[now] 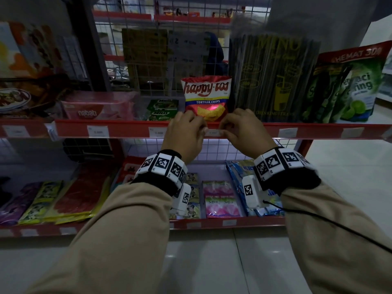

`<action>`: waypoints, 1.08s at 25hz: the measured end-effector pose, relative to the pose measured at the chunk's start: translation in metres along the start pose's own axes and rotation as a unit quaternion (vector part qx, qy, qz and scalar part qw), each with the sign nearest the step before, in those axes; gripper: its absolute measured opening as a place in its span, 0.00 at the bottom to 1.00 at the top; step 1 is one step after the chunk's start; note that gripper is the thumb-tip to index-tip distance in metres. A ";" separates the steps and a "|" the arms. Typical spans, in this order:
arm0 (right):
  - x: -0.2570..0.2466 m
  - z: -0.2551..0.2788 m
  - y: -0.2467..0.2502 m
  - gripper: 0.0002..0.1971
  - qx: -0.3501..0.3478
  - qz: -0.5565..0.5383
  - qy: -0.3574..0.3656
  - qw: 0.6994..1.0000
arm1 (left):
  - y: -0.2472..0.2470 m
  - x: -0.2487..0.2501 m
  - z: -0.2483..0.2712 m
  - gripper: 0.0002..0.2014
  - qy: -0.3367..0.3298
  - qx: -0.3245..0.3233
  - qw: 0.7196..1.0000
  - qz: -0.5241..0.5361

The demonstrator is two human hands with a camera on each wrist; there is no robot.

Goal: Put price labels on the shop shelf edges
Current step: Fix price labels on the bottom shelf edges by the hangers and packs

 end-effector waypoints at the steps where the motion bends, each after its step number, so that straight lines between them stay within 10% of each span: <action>1: 0.000 0.000 0.000 0.07 0.001 0.000 0.002 1.000 | 0.000 0.000 0.000 0.09 0.000 -0.001 1.000 -0.004; 18: 0.001 0.009 -0.004 0.09 0.067 -0.018 0.020 0.997 | -0.001 -0.003 0.006 0.06 -0.033 0.087 0.996 -0.008; 27: 0.004 0.033 -0.013 0.14 0.183 0.024 0.078 0.980 | -0.018 0.007 0.034 0.22 0.000 0.092 0.991 -0.094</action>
Point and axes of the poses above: each hand's wrist, its own z-axis away from the middle knuckle, its own y-axis out of the back of the hand, x = y × z, the point moved 3 cm from there along -z, towards the middle knuckle, and after that the axes turned 1 degree about -x, right-handed, at the moved point
